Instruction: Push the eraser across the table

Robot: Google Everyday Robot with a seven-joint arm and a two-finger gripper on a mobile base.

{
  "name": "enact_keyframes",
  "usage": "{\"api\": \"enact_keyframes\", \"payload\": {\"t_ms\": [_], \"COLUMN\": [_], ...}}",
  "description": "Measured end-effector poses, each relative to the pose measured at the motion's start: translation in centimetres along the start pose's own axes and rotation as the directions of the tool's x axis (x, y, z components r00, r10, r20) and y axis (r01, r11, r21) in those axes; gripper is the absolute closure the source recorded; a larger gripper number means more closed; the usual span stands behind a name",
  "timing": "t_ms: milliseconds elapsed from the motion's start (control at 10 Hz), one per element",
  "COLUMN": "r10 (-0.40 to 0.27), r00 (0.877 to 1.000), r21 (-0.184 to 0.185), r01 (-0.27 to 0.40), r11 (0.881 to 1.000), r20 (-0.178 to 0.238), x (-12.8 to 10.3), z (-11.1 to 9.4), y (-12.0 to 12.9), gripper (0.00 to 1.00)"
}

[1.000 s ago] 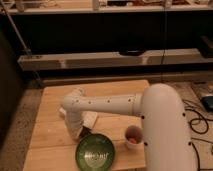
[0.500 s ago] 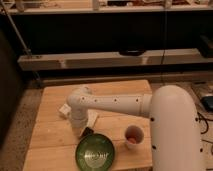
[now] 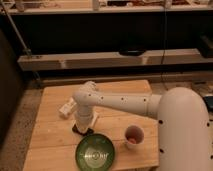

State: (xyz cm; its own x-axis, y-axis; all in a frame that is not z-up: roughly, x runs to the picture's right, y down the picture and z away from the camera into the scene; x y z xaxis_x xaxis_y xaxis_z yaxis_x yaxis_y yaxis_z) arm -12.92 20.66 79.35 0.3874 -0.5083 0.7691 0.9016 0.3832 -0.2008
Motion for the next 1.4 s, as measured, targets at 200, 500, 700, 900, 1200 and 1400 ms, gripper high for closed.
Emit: {"api": "enact_keyframes", "payload": {"t_ms": [200, 500, 700, 900, 1200, 1400], "r10": [-0.006, -0.079, -0.121, -0.134, -0.157, -0.175], "r00": [1.0, 0.995, 0.989, 0.985, 0.978, 0.975], "r21": [0.001, 0.007, 0.005, -0.004, 0.0, 0.003], "r01": [0.006, 0.08, 0.122, 0.134, 0.159, 0.177], "r11": [1.0, 0.997, 0.992, 0.991, 0.987, 0.984], "r20": [-0.012, -0.053, -0.08, -0.112, -0.137, -0.136], "x": [0.2, 0.1, 1.6, 3.3, 5.7, 5.7], "z": [-1.2, -1.4, -1.1, -0.8, 0.2, 0.4], "y": [-0.2, -3.3, -5.7, -6.4, -7.8, -8.3], "gripper": [1.0, 1.0, 1.0, 1.0, 1.0, 1.0]}}
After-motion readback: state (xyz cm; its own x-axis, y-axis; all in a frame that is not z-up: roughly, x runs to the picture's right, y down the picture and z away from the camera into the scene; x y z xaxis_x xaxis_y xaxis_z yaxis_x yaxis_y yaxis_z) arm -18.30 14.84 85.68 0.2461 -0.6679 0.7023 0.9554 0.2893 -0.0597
